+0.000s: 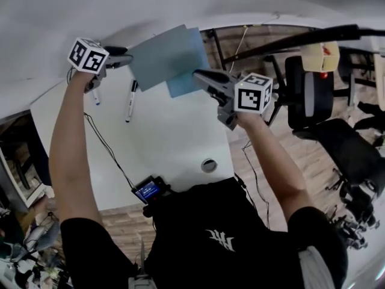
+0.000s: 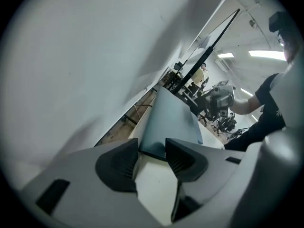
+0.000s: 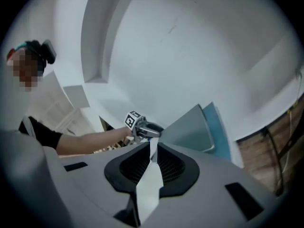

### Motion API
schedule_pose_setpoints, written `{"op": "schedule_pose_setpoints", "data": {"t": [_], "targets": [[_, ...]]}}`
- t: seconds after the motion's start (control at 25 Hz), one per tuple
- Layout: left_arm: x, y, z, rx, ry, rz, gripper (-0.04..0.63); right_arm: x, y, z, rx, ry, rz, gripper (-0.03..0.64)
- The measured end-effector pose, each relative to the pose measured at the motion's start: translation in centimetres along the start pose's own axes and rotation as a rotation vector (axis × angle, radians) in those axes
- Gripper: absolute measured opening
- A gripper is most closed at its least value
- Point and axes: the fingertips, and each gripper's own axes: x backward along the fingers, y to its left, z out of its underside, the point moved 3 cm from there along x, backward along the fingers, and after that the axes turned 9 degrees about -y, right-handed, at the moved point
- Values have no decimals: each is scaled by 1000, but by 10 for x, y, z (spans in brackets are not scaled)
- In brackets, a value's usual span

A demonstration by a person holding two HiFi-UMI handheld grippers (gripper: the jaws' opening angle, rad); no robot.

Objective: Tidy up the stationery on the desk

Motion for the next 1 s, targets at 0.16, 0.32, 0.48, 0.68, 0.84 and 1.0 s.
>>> {"op": "schedule_pose_setpoints", "data": {"t": [0.16,0.32,0.48,0.68,0.84,1.0], "targets": [[-4,2,-2,24,6,55,179,-40,35,58,-446,-157,-113,135],[-2,3,-3,55,-5,95,166,-75,27,98,-599,-255,1,214],[0,2,-5,49,-27,113,157,-79,3,109,-644,-328,177,189],[0,0,-7,35,-32,135,154,-88,-3,105,-605,-346,232,176],[0,1,-5,24,-25,132,141,-90,-6,108,-634,-355,287,151],[-1,4,-5,18,-23,124,115,-90,-15,112,-652,-326,358,55]]}}
